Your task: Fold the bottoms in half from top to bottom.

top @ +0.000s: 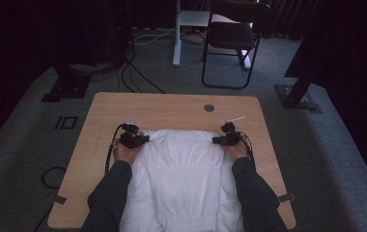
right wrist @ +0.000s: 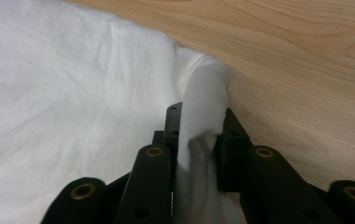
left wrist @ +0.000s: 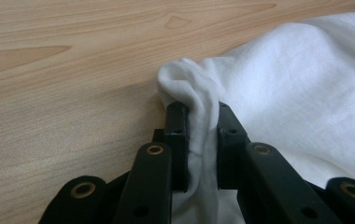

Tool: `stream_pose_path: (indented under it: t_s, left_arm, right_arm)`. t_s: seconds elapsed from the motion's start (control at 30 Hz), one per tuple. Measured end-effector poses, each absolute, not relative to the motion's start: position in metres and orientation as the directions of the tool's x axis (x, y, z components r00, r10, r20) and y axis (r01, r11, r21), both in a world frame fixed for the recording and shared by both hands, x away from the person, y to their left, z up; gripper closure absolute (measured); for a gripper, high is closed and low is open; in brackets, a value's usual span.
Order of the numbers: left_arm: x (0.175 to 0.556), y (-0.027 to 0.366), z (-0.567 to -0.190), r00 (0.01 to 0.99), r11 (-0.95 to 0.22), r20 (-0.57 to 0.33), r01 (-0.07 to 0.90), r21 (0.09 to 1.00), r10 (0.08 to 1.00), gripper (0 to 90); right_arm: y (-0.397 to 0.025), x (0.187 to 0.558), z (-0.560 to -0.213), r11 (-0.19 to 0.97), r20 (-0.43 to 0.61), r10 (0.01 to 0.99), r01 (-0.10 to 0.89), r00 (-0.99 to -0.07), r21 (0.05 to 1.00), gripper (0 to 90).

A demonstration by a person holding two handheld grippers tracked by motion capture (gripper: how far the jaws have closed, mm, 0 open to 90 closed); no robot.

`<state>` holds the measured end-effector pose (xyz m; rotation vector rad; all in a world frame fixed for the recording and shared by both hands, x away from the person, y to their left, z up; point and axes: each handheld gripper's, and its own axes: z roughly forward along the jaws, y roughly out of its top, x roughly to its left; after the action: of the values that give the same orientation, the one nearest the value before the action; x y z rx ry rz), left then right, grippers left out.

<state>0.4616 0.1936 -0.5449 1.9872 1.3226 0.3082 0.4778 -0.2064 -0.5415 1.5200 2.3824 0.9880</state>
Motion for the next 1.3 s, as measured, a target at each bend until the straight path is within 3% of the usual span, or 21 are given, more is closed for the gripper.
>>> stream_pose_path:
  t_s: [0.27, 0.4, 0.67, 0.83, 0.97, 1.3]
  left_arm:
    - [0.463, 0.198, -0.542, 0.424, -0.177, -0.215, 0.712, 0.680, 0.880, 82.9]
    - [0.465, 0.205, -0.530, 0.420, -0.140, -0.252, 0.707, 0.693, 0.872, 83.3]
    - [0.464, 0.199, -0.481, 0.463, -0.132, -0.213, 0.606, 0.785, 0.860, 83.4]
    - [0.460, 0.206, -0.464, 0.489, -0.106, -0.222, 0.557, 0.823, 0.843, 83.4]
    - [0.446, 0.207, -0.458, 0.515, -0.096, -0.223, 0.522, 0.847, 0.828, 83.3]
    - [0.375, 0.222, -0.451, 0.625, -0.115, -0.209, 0.437, 0.892, 0.752, 83.1]
  right_arm:
    - [-0.212, 0.479, -0.542, 0.221, 0.256, 0.854, 0.760, -0.453, 0.611, 79.6]
    - [-0.214, 0.473, -0.532, 0.245, 0.218, 0.838, 0.701, -0.501, 0.670, 79.8]
    - [-0.220, 0.465, -0.503, 0.235, 0.163, 0.844, 0.624, -0.512, 0.745, 80.0]
    - [-0.232, 0.455, -0.476, 0.147, 0.182, 0.836, 0.530, -0.518, 0.835, 79.9]
    - [-0.229, 0.444, -0.467, 0.209, 0.109, 0.830, 0.486, -0.547, 0.849, 79.8]
    - [-0.242, 0.389, -0.460, 0.235, 0.083, 0.768, 0.401, -0.635, 0.886, 79.2]
